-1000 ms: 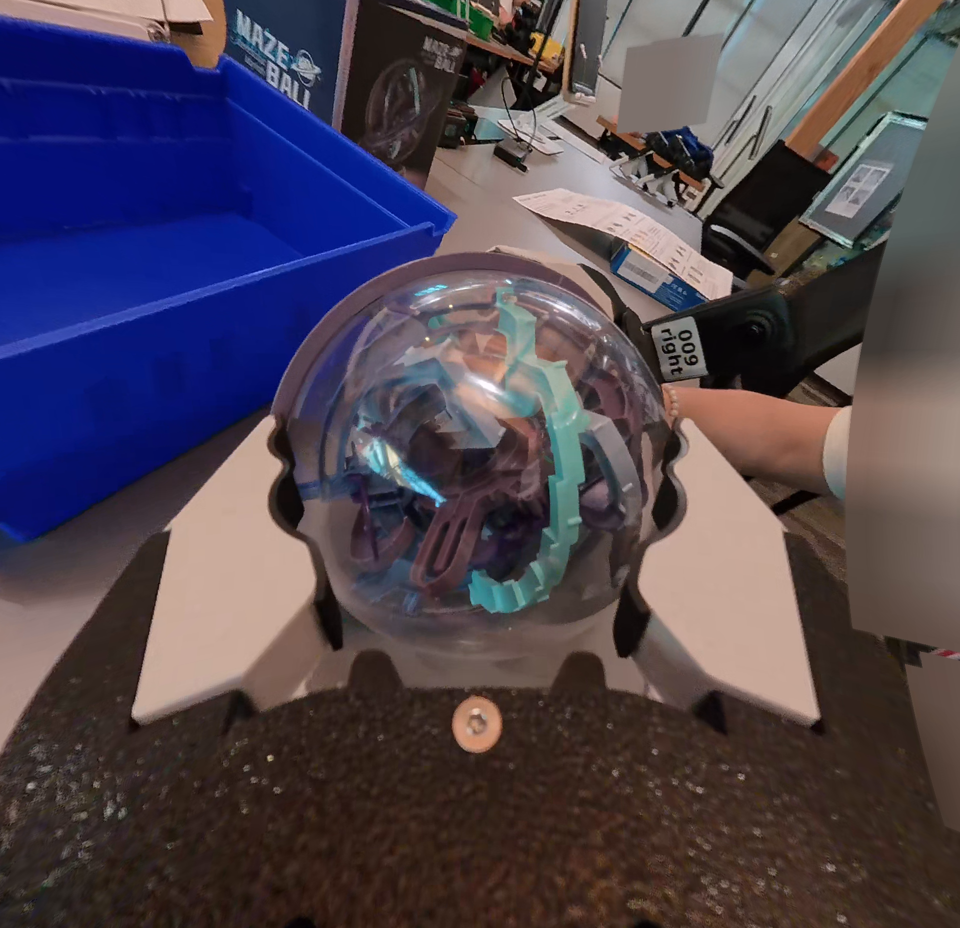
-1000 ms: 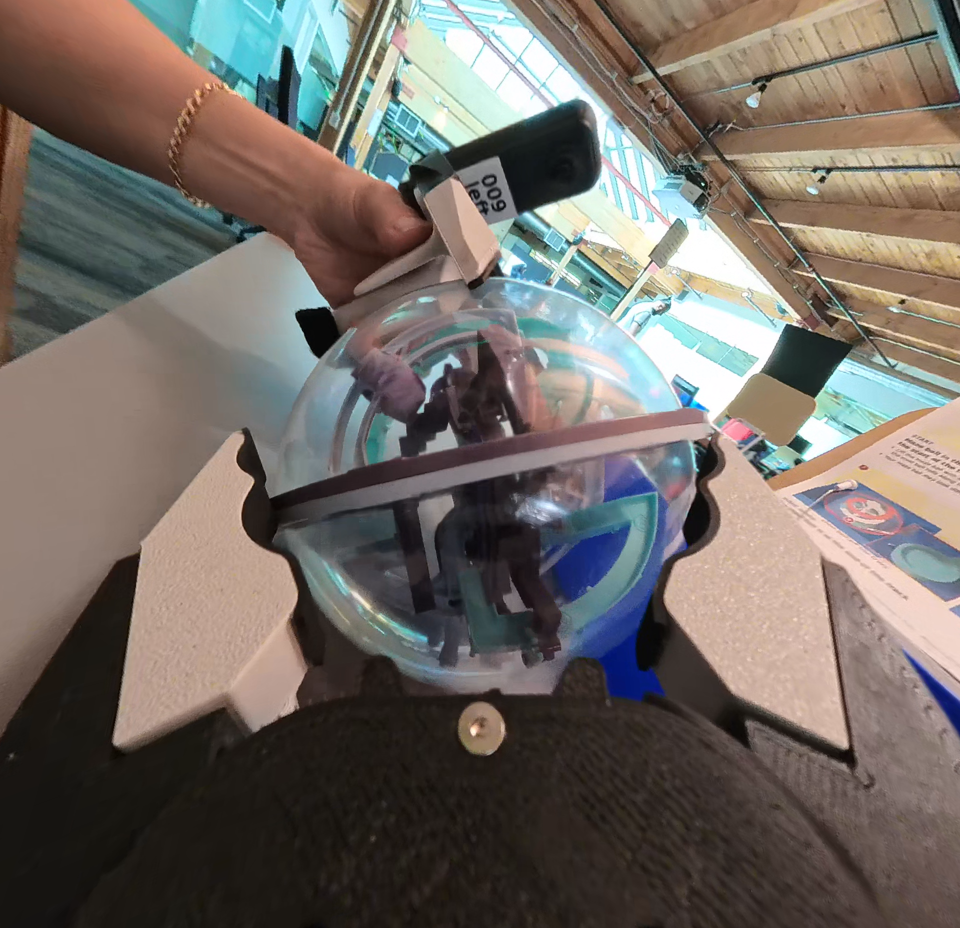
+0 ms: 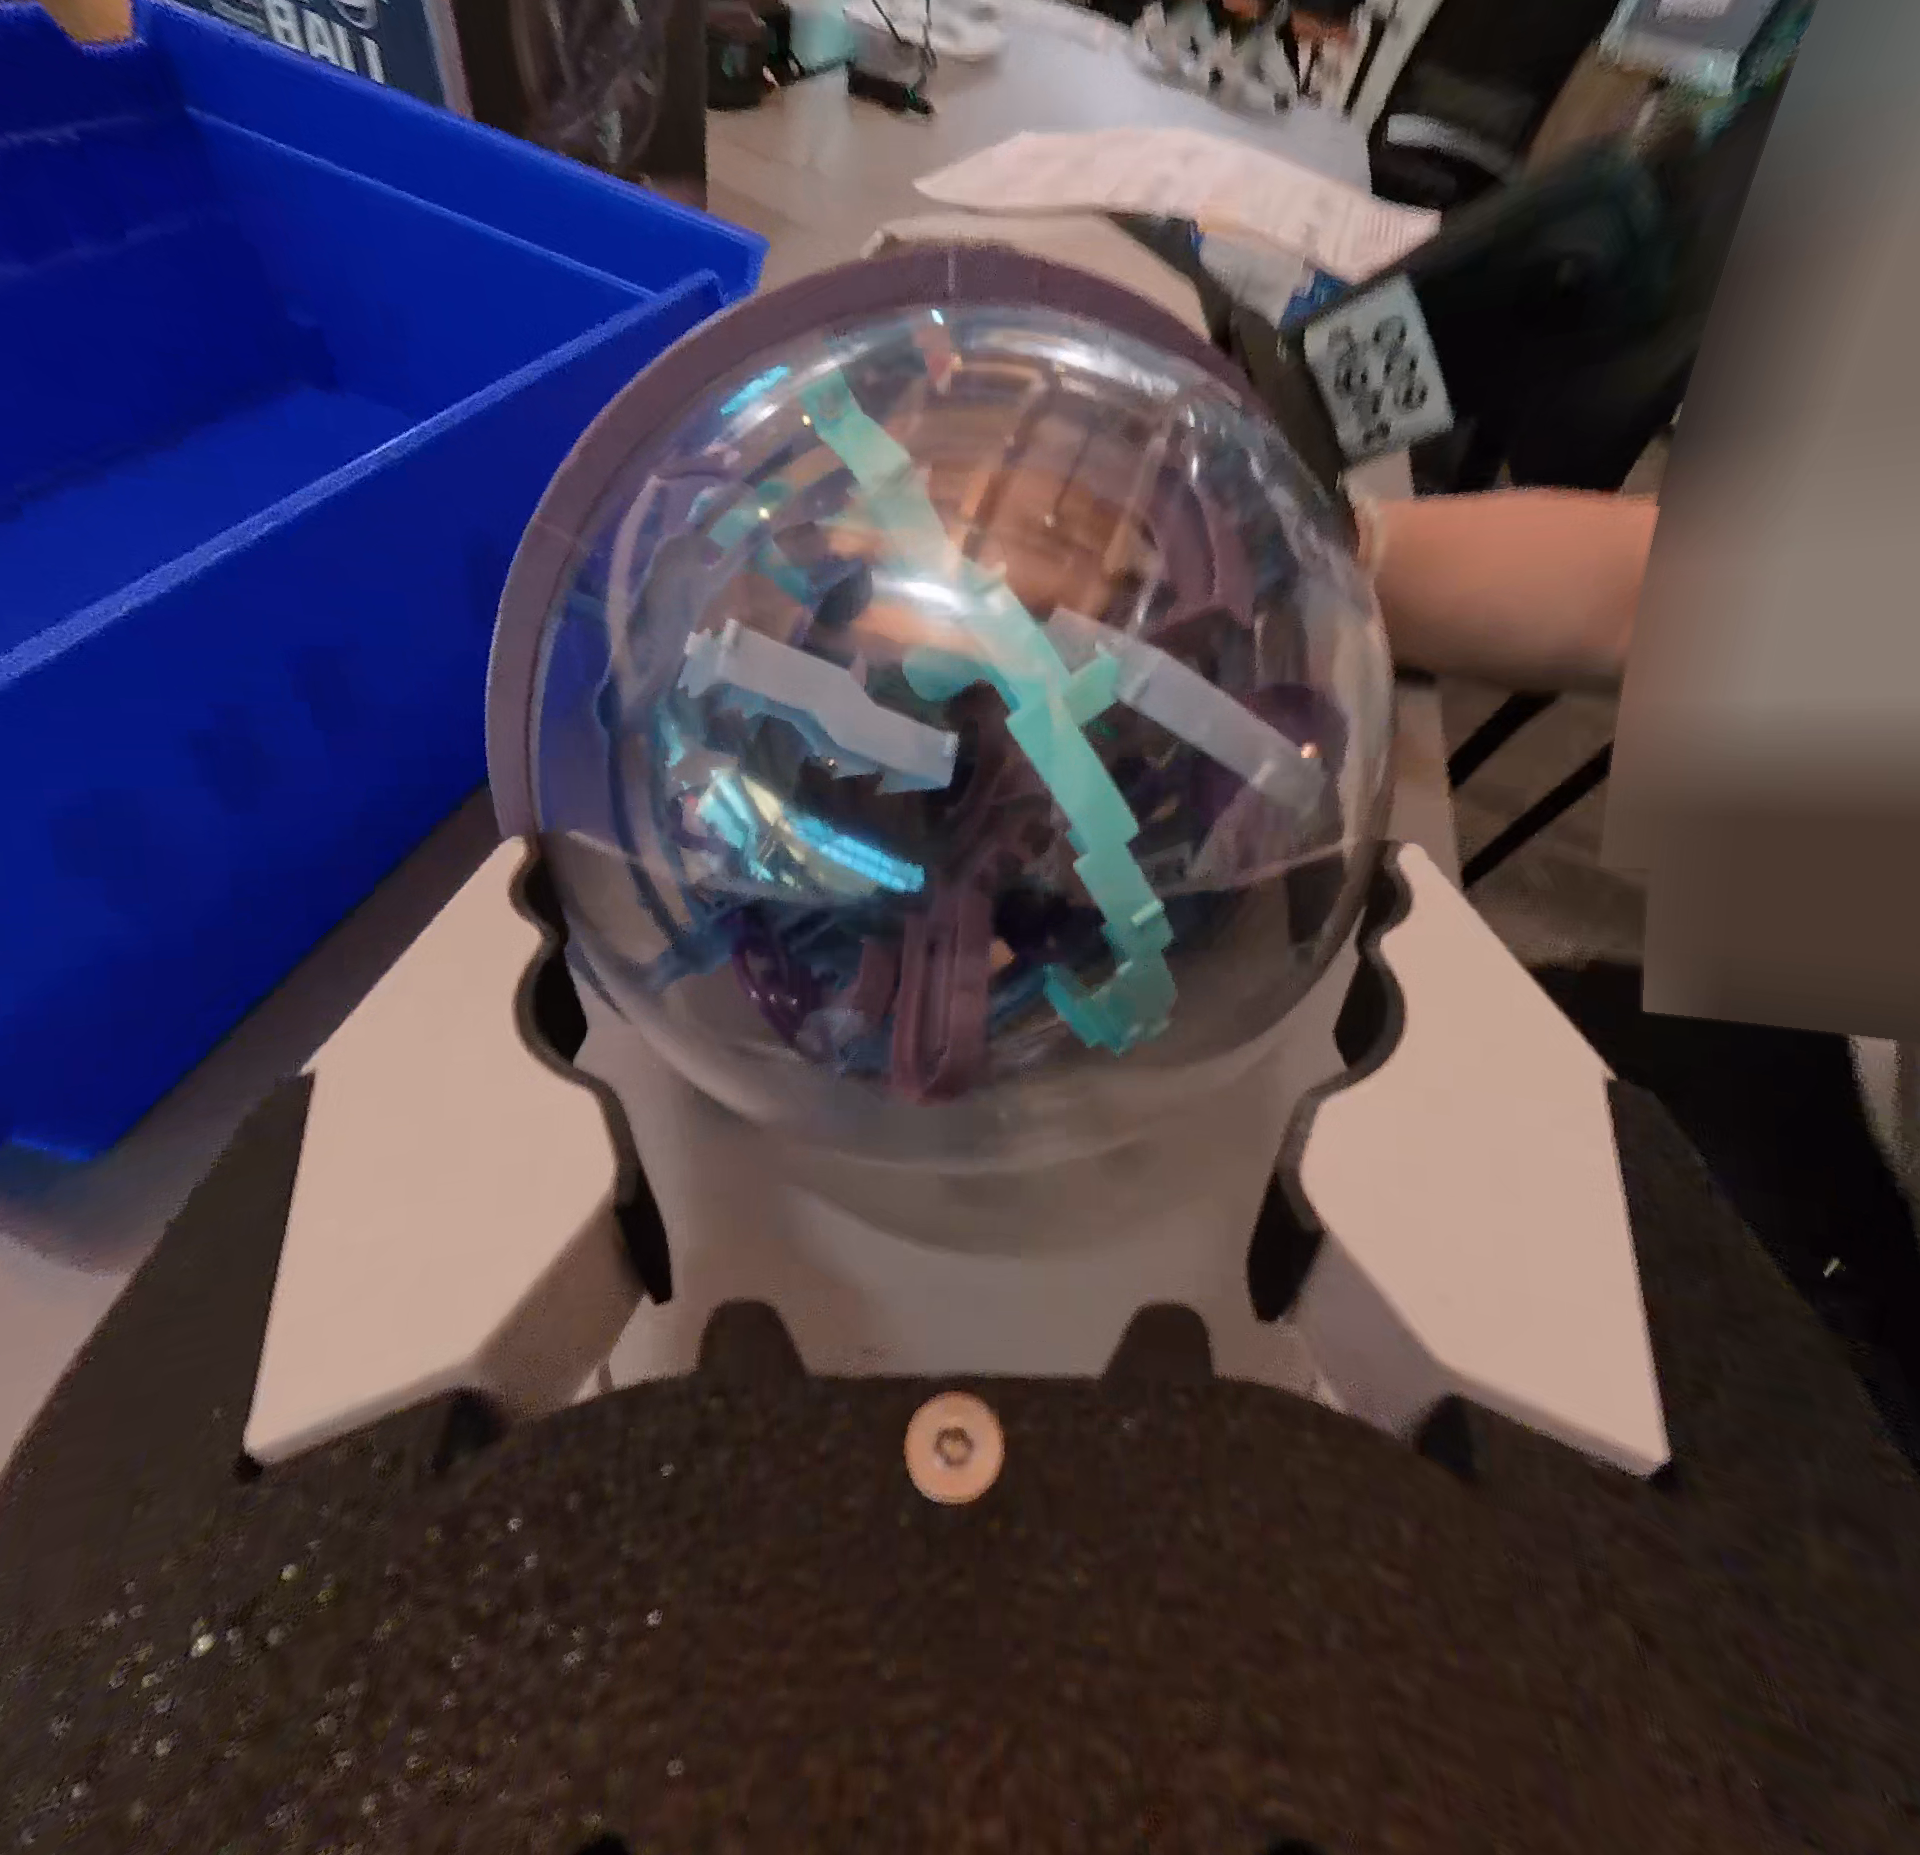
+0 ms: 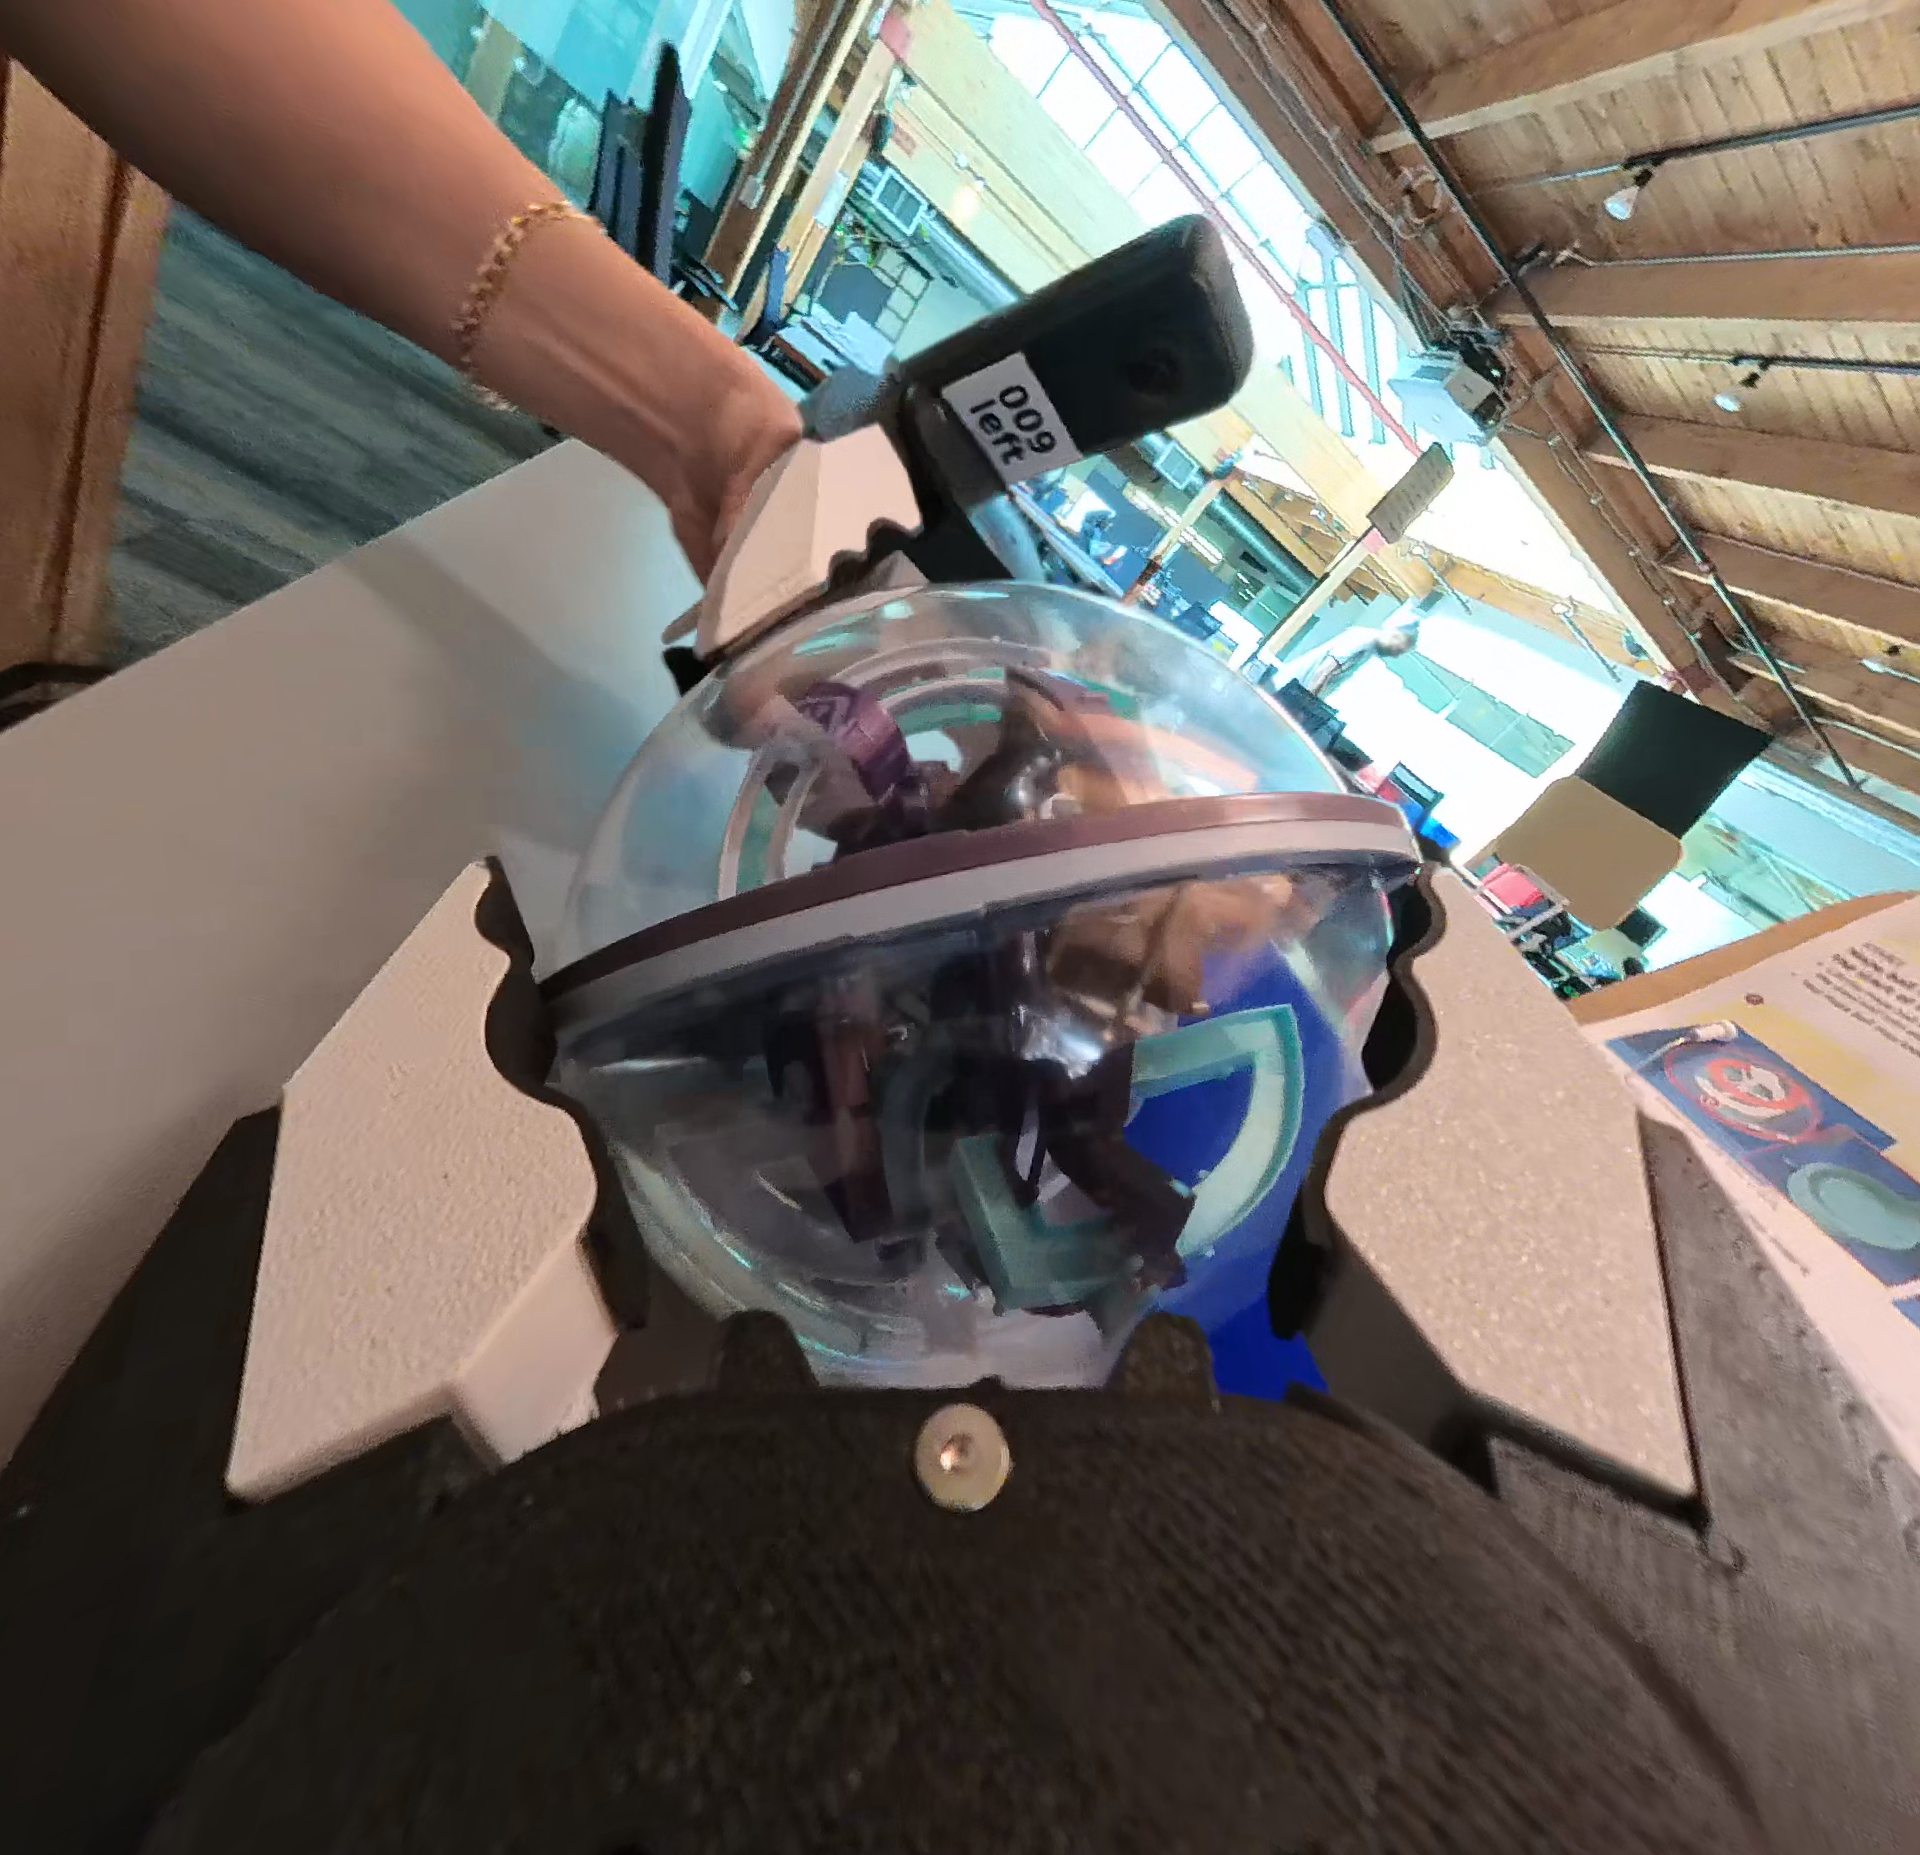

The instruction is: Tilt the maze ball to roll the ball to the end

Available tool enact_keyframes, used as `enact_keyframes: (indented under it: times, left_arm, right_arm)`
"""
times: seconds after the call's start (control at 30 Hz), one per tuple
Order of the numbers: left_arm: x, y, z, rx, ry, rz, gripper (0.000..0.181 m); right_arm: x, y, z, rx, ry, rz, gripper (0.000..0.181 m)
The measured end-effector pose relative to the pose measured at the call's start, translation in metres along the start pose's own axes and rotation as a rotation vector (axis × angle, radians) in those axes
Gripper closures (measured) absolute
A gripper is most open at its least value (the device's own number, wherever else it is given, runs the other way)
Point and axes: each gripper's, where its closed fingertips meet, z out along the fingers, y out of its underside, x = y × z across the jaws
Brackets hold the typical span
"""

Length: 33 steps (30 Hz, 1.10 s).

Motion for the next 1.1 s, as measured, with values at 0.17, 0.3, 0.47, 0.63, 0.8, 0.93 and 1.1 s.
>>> enact_keyframes:
  times: [0.17, 0.3, 0.47, 0.63, 0.8, 0.93, 1.1]
  left_arm:
    - [-0.005, -0.003, -0.004, -0.062, -0.039, 0.238, 0.031]
    - [-0.007, -0.012, -0.005, -0.072, 0.004, 0.366, 0.024]
    - [-0.004, -0.01, 0.0, -0.128, 0.128, 0.321, 0.025]
    - [-0.002, -0.004, 0.002, -0.159, 0.19, 0.248, 0.024]
    - [-0.001, -0.003, 0.003, -0.088, 0.17, 0.128, 0.024]
    - [0.0, -0.005, 0.002, -0.002, 0.101, 0.086, 0.024]
    - [0.005, -0.006, -0.001, 0.092, 0.008, 0.059, 0.024]
  right_arm:
    - [0.0, 0.001, -0.001, -0.016, -0.015, -0.002, 0.027]
    - [0.0, 0.001, 0.001, -0.013, -0.012, -0.001, 0.028]
    - [-0.002, 0.0, 0.0, -0.01, -0.02, -0.002, 0.029]
    - [-0.003, -0.001, 0.001, -0.009, -0.026, 0.004, 0.028]
    - [-0.004, 0.002, 0.001, -0.039, -0.038, 0.018, 0.024]
    - [-0.003, 0.007, -0.002, -0.062, -0.054, 0.055, 0.024]
    - [-0.006, 0.006, -0.004, -0.051, -0.079, 0.043, 0.027]
